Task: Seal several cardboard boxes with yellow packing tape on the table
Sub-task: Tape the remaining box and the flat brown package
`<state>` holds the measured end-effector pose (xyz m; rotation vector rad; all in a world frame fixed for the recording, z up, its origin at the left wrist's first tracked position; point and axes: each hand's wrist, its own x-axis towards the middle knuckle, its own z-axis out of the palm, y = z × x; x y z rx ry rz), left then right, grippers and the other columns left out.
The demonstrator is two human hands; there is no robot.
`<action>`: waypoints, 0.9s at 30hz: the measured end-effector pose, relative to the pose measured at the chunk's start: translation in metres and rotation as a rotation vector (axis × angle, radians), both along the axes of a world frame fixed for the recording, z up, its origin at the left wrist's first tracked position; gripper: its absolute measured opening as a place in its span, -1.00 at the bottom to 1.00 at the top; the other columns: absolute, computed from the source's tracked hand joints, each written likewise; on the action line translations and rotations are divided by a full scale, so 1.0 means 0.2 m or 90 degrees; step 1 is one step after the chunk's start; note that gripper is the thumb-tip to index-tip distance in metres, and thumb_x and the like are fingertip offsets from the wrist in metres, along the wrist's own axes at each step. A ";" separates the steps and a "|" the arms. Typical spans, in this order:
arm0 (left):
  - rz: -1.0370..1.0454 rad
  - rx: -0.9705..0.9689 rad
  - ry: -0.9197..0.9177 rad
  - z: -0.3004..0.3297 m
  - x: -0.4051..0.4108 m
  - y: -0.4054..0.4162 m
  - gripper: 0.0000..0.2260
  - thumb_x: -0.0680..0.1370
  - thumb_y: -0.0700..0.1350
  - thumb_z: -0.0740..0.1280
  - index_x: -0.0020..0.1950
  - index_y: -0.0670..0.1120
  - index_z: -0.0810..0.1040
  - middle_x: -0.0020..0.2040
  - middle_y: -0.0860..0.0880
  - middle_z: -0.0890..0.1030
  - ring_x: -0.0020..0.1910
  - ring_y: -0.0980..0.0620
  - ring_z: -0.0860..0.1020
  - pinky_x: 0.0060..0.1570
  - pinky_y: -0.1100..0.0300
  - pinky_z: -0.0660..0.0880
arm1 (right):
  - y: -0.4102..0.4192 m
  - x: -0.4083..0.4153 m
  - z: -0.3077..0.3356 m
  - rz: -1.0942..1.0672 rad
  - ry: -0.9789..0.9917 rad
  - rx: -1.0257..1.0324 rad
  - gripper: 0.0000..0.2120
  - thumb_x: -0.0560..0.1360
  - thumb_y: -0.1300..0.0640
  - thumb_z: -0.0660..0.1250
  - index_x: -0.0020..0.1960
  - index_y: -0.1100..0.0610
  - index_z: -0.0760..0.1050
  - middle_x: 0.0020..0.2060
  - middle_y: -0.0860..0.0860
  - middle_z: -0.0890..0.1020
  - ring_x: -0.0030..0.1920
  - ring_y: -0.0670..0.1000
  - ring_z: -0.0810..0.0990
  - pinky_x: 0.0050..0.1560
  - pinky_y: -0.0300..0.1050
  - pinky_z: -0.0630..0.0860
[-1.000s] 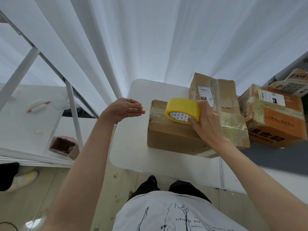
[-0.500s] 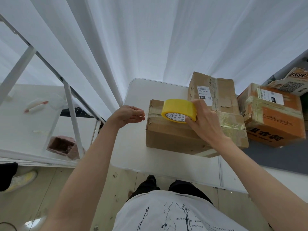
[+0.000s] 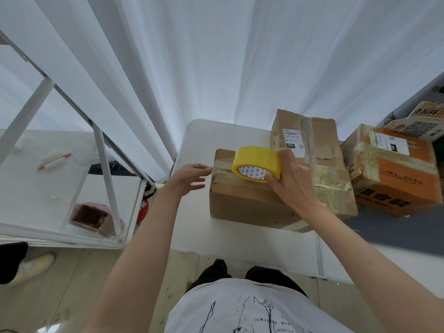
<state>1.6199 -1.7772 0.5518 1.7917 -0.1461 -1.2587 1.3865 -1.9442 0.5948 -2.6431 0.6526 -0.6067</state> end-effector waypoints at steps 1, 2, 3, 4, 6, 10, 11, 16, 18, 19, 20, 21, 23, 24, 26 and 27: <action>0.029 -0.011 0.080 -0.01 -0.01 0.01 -0.82 0.57 -0.06 0.45 0.12 -0.11 0.63 0.19 -0.06 0.61 0.20 -0.03 0.55 0.06 0.11 0.57 | 0.00 0.00 -0.01 -0.008 0.000 0.000 -0.68 0.51 -0.10 0.18 0.16 0.06 0.27 -0.05 0.08 0.48 -0.36 0.03 0.39 -0.35 -0.13 0.32; 0.069 -0.025 0.146 -0.02 -0.03 0.02 -0.79 0.57 -0.06 0.46 0.16 -0.11 0.63 0.19 -0.06 0.62 0.18 -0.03 0.57 0.05 0.12 0.58 | 0.00 0.00 -0.01 -0.020 -0.002 0.003 -0.68 0.51 -0.10 0.18 0.15 0.06 0.27 -0.07 0.07 0.47 -0.37 0.05 0.40 -0.35 -0.14 0.32; 0.109 -0.036 0.197 -0.03 -0.05 0.03 -0.78 0.56 -0.06 0.47 0.16 -0.10 0.63 0.13 -0.06 0.62 0.13 -0.01 0.58 0.06 0.13 0.57 | 0.01 0.01 -0.02 -0.036 -0.006 0.008 -0.69 0.51 -0.10 0.18 0.14 0.06 0.26 -0.11 0.05 0.46 -0.38 0.06 0.41 -0.36 -0.14 0.32; 0.145 -0.043 0.239 -0.04 -0.07 0.03 -0.77 0.53 -0.06 0.49 0.13 -0.10 0.62 0.07 -0.05 0.63 0.07 0.01 0.58 0.07 0.13 0.55 | 0.01 0.01 -0.02 -0.053 -0.011 0.017 -0.69 0.52 -0.11 0.17 0.14 0.05 0.25 -0.15 0.03 0.46 -0.39 0.06 0.41 -0.36 -0.15 0.31; 0.193 -0.057 0.305 -0.06 -0.09 0.02 -0.77 0.47 -0.06 0.54 0.06 -0.09 0.63 -0.03 -0.01 0.63 -0.02 0.06 0.57 0.03 0.15 0.53 | 0.01 0.02 -0.04 -0.083 -0.021 0.035 -0.67 0.52 -0.13 0.16 0.14 0.06 0.23 -0.24 0.01 0.46 -0.40 0.06 0.41 -0.35 -0.16 0.30; 0.221 -0.051 0.318 -0.04 -0.10 -0.01 -0.95 0.55 -0.11 0.45 -0.05 -0.06 0.63 -0.24 0.04 0.59 -0.28 0.12 0.54 -0.18 0.24 0.45 | 0.02 0.02 -0.06 -0.101 -0.029 0.036 -0.65 0.54 -0.16 0.14 0.14 0.07 0.21 -0.20 0.03 0.49 -0.37 0.11 0.47 -0.37 -0.11 0.38; 0.224 -0.049 0.314 -0.03 -0.10 -0.02 -0.95 0.57 -0.12 0.42 -0.07 -0.07 0.61 -0.31 0.05 0.56 -0.37 0.13 0.53 -0.23 0.25 0.43 | 0.02 0.02 -0.06 -0.104 -0.031 0.037 -0.66 0.54 -0.16 0.14 0.13 0.06 0.21 -0.18 0.04 0.49 -0.35 0.12 0.48 -0.37 -0.08 0.41; 0.249 -0.035 0.296 -0.06 -0.13 -0.02 -0.86 0.53 -0.08 0.45 0.04 -0.08 0.58 -0.21 0.03 0.56 -0.30 0.10 0.49 -0.24 0.23 0.45 | 0.04 0.02 -0.06 -0.116 -0.054 0.031 -0.68 0.54 -0.16 0.14 0.10 0.05 0.20 -0.15 0.05 0.45 -0.35 0.08 0.42 -0.40 -0.07 0.42; 0.228 -0.009 0.205 -0.07 -0.14 -0.01 -0.69 0.51 -0.01 0.49 0.17 -0.09 0.55 0.00 0.00 0.56 -0.14 0.06 0.53 -0.14 0.17 0.46 | 0.05 0.02 -0.06 -0.130 -0.044 0.036 -0.67 0.53 -0.18 0.14 0.09 0.05 0.20 -0.14 0.10 0.50 -0.34 0.09 0.43 -0.39 -0.06 0.42; 0.223 -0.004 0.120 -0.07 -0.15 -0.02 -0.64 0.52 0.02 0.49 0.22 -0.09 0.52 0.07 -0.01 0.55 -0.04 0.03 0.54 -0.10 0.15 0.45 | 0.05 0.02 -0.06 -0.142 -0.035 0.039 -0.65 0.53 -0.19 0.14 0.10 0.06 0.22 -0.16 0.09 0.51 -0.33 0.09 0.46 -0.38 -0.07 0.43; 0.234 -0.005 0.008 -0.06 -0.15 -0.03 -0.64 0.54 0.03 0.48 0.23 -0.10 0.49 0.10 -0.02 0.55 0.05 -0.01 0.54 -0.07 0.14 0.43 | 0.06 0.02 -0.06 -0.156 -0.028 0.040 -0.63 0.52 -0.20 0.15 0.11 0.08 0.27 -0.19 0.05 0.50 -0.32 0.09 0.49 -0.37 -0.08 0.42; 0.249 -0.024 -0.092 -0.05 -0.16 -0.04 -0.66 0.57 0.05 0.44 0.22 -0.11 0.48 0.10 -0.02 0.55 0.09 -0.03 0.53 -0.03 0.14 0.43 | 0.07 0.02 -0.06 -0.171 -0.019 0.040 -0.61 0.52 -0.21 0.16 0.11 0.10 0.33 -0.22 0.01 0.49 -0.31 0.08 0.51 -0.36 -0.11 0.40; 0.242 -0.081 -0.162 0.00 -0.20 -0.08 -0.62 0.61 0.16 0.34 0.24 -0.11 0.50 0.11 -0.02 0.58 0.10 -0.02 0.55 0.04 0.13 0.47 | 0.09 0.03 -0.07 -0.198 -0.010 0.033 -0.58 0.51 -0.21 0.21 0.09 0.14 0.42 -0.25 -0.04 0.46 -0.28 0.06 0.52 -0.33 -0.14 0.35; 0.225 -0.100 -0.164 0.02 -0.22 -0.11 -0.58 0.61 0.22 0.31 0.26 -0.09 0.50 0.14 -0.02 0.58 0.12 0.00 0.56 0.08 0.12 0.51 | 0.10 0.04 -0.08 -0.211 -0.009 0.031 -0.59 0.51 -0.20 0.25 0.08 0.14 0.44 -0.24 -0.05 0.47 -0.27 0.06 0.53 -0.32 -0.14 0.35; 0.175 -0.089 -0.210 0.01 -0.26 -0.14 -0.56 0.59 0.29 0.28 0.28 -0.02 0.48 0.24 -0.05 0.51 0.22 -0.02 0.52 0.25 0.02 0.50 | 0.11 0.05 -0.07 -0.237 -0.006 0.041 -0.61 0.52 -0.18 0.33 0.08 0.13 0.46 -0.22 -0.01 0.53 -0.22 0.08 0.55 -0.28 -0.12 0.37; 0.150 -0.065 -0.241 0.00 -0.28 -0.15 -0.55 0.59 0.30 0.26 0.31 0.01 0.46 0.30 -0.07 0.46 0.30 -0.06 0.46 0.34 -0.04 0.45 | 0.12 0.06 -0.06 -0.250 -0.003 0.049 -0.62 0.52 -0.18 0.36 0.08 0.13 0.47 -0.19 0.01 0.57 -0.18 0.09 0.57 -0.26 -0.10 0.38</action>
